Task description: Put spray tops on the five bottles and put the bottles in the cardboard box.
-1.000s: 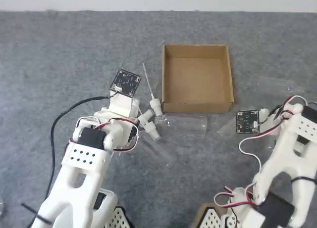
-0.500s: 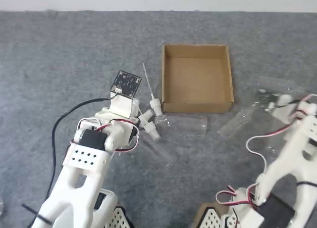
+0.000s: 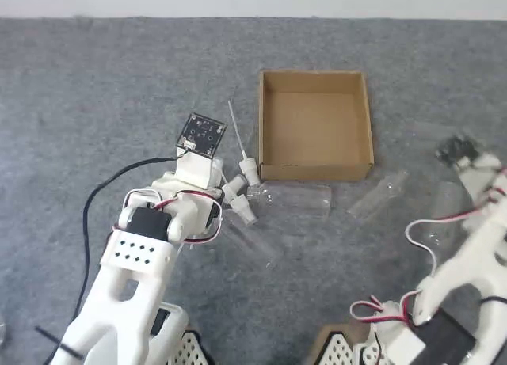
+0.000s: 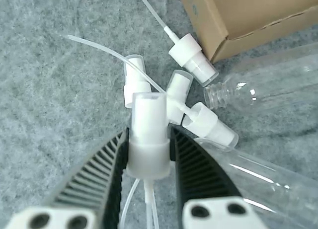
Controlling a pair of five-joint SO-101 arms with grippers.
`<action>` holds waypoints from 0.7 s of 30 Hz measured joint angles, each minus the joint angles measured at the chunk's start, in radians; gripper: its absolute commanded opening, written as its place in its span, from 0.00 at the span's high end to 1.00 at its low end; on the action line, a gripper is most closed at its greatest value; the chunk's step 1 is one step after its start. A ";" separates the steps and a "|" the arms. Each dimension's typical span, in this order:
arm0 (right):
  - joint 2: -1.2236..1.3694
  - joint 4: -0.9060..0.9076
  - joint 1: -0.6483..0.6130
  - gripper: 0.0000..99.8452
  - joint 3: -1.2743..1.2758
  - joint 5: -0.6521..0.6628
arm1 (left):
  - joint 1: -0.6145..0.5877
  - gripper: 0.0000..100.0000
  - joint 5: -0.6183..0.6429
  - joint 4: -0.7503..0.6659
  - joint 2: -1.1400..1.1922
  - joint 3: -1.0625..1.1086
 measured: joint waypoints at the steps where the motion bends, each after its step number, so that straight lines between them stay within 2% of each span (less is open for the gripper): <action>1: 0.000 -0.011 0.025 0.99 0.040 -0.005 | 0.000 0.99 0.000 0.000 0.000 0.000; 7: 0.000 -0.203 0.058 0.99 0.270 -0.018 | 0.000 0.99 0.000 0.000 0.000 0.000; 11: 0.000 -0.229 0.005 0.99 0.339 -0.037 | 0.000 0.99 0.000 0.000 0.000 0.000; 16: -0.020 -0.216 -0.114 0.99 0.341 -0.118 | 0.000 0.99 0.000 0.000 0.000 0.000; 21: -0.172 -0.086 -0.249 0.99 0.341 -0.130 | 0.000 0.99 0.000 0.000 0.000 0.000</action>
